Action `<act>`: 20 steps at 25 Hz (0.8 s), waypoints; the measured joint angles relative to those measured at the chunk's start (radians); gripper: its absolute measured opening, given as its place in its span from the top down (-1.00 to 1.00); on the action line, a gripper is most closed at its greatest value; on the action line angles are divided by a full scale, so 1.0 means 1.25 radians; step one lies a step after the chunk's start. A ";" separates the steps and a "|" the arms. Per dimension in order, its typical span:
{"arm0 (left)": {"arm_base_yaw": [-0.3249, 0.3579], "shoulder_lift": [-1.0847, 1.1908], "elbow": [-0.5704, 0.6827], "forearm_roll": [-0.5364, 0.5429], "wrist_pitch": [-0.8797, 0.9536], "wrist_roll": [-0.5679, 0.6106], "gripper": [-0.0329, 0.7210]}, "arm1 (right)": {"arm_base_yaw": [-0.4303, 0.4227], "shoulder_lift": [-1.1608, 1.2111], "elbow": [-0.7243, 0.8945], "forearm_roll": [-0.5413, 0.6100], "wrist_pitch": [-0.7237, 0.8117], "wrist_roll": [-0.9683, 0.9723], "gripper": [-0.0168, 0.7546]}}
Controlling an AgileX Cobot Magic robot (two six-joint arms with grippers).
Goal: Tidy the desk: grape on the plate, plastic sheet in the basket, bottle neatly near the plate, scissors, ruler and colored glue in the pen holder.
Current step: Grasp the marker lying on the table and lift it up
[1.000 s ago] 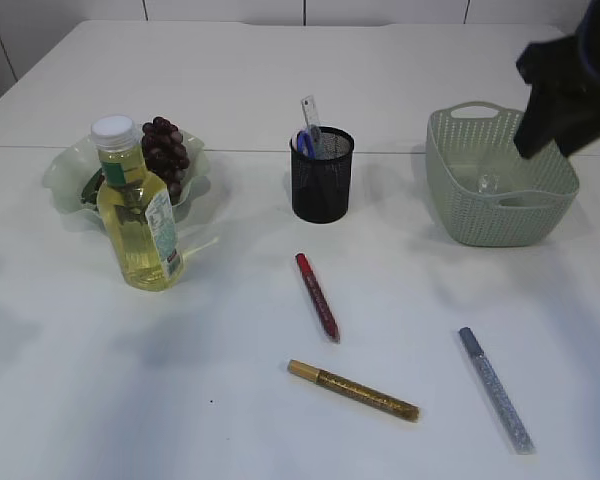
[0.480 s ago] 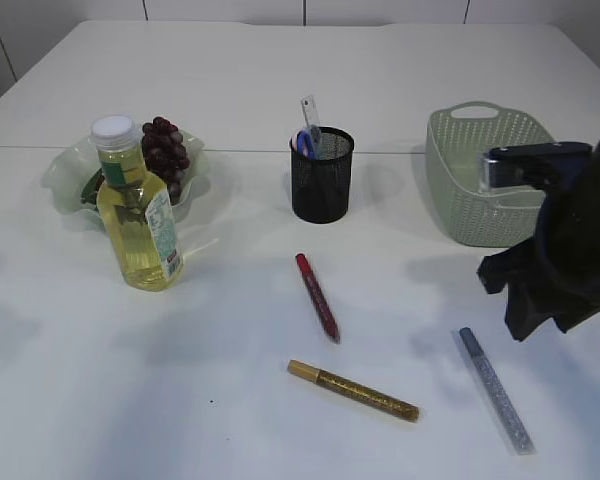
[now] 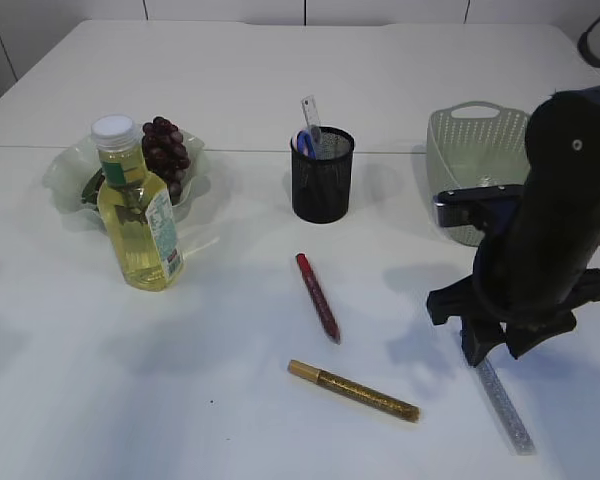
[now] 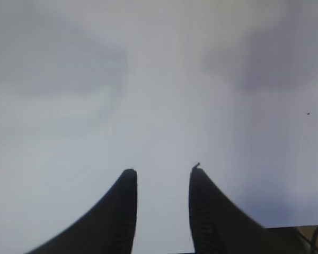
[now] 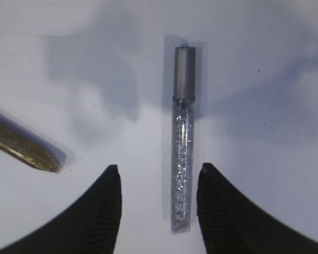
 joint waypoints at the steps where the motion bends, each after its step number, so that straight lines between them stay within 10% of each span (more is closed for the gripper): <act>1: 0.000 0.000 0.000 0.010 0.004 0.000 0.26 | 0.000 0.011 0.000 0.000 -0.004 0.000 -0.02; 20: 0.000 0.000 0.000 0.001 0.012 0.001 0.26 | -0.007 0.110 0.000 -0.057 -0.081 0.001 -0.01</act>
